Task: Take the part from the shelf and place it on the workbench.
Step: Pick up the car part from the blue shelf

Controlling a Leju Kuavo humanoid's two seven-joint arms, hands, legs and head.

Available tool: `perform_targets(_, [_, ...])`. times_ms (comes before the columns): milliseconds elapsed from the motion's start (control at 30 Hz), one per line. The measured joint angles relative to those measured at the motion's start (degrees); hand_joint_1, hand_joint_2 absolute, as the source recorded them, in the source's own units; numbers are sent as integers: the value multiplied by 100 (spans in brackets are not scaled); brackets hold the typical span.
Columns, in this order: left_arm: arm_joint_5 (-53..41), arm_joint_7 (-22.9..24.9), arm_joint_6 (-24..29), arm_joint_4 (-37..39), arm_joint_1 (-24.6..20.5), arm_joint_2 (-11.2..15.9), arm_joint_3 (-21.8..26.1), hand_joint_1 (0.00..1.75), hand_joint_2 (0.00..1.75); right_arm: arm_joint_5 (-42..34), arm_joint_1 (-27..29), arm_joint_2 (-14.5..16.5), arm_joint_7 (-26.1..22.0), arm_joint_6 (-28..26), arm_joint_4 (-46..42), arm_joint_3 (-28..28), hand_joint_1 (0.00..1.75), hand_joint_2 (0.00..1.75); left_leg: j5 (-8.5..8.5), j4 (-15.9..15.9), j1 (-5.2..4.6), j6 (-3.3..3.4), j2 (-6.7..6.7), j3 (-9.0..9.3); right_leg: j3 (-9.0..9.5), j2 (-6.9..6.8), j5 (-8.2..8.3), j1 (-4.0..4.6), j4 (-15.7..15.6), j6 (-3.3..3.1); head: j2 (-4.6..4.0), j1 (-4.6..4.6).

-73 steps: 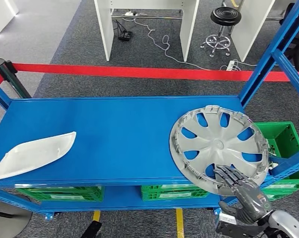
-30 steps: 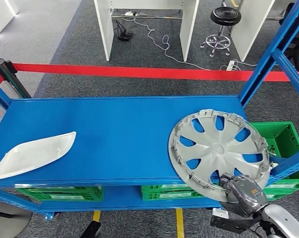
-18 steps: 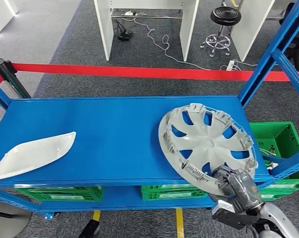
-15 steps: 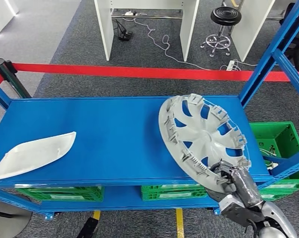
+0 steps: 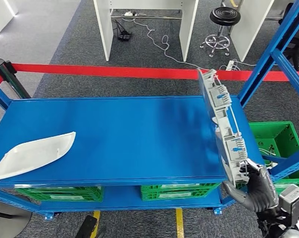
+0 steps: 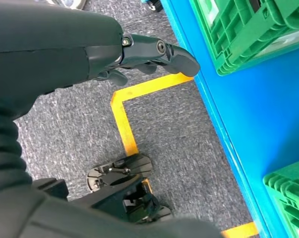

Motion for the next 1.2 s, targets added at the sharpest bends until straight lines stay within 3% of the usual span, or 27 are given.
perform_targets(167, [-39, -14, -194, 2, 6, 0, 0, 0, 175, -317, 22, 126, -30, 412, -35, -115, 175, 175, 1, 0, 1, -1, 0, -1, 1, 1, 1, 0, 1, 0, 0, -1])
perform_targets(600, [102, 458, -472, 2, 21, 28, 38, 0, 175, -232, -117, 166, -125, 888, -144, -101, 175, 175, 2, 0, 0, -1, -1, -8, -2, -2, 0, 0, 1, 0, 0, 0])
perform_targets(733, [194, 694, -529, 1, 13, 39, 143, 0, 175, -274, -165, 167, -163, 1055, -166, -78, 175, 175, 76, -90, -7, 93, 4, 26, 22, -5, 57, -35, -83, 89, 0, -3])
perform_targets(800, [196, 736, -524, 1, 2, 40, 157, 0, 175, -338, -177, 168, -196, 1116, -202, -72, 175, 175, 201, -269, 24, 137, 23, 81, -44, -17, -125, -42, 65, 142, 0, 5])
perform_targets(867, [196, 775, -515, 1, -5, 40, 181, 0, 175, -450, -190, 169, -248, 1188, -239, -69, 175, 175, 266, -350, 49, 139, 44, 81, -250, -29, -565, -76, 673, 192, 0, 17])
perform_targets(933, [195, 810, -508, 2, -5, 42, 216, 0, 175, -574, -198, 170, -271, 1263, -269, -71, 175, 175, 291, -344, 68, 109, 61, 41, -410, -32, -862, -135, 1276, 262, 0, 19])
perform_targets(967, [190, 826, -509, 1, -5, 42, 232, 0, 175, -648, -198, 170, -271, 1318, -285, -75, 175, 175, 309, -338, 88, 80, 66, 16, -370, -35, -858, -169, 1321, 304, 0, 18])
perform_targets(1000, [184, 840, -512, 1, -6, 42, 244, 0, 175, -718, -200, 170, -269, 1375, -303, -82, 175, 175, 327, -327, 116, 46, 67, -11, -243, -40, -768, -202, 1172, 347, 0, 18])
perform_targets(1067, [163, 858, -522, 0, -9, 48, 253, 0, 175, -851, -215, 173, -262, 1488, -348, -104, 175, 175, 359, -271, 190, -68, 63, -87, 238, -39, -536, -272, 431, 475, 0, 21])
perform_targets(1100, [155, 864, -525, -1, -8, 60, 257, 0, 175, -889, -223, 181, -260, 1516, -368, -114, 175, 175, 373, -242, 214, -133, 56, -120, 405, -13, -451, -282, 172, 504, 0, 33])
perform_targets(1133, [145, 869, -527, -2, -7, 65, 261, 0, 175, -927, -234, 190, -257, 1547, -386, -122, 175, 175, 391, -206, 224, -199, 42, -147, 501, 13, -421, -288, 7, 490, 0, 42])
perform_targets(1200, [130, 877, -527, -2, -3, 63, 268, 0, 175, -1058, -245, 209, -230, 1639, -415, -133, 175, 175, 447, -177, 210, -283, 10, -177, 431, 54, -409, -271, 106, 339, 0, 43])
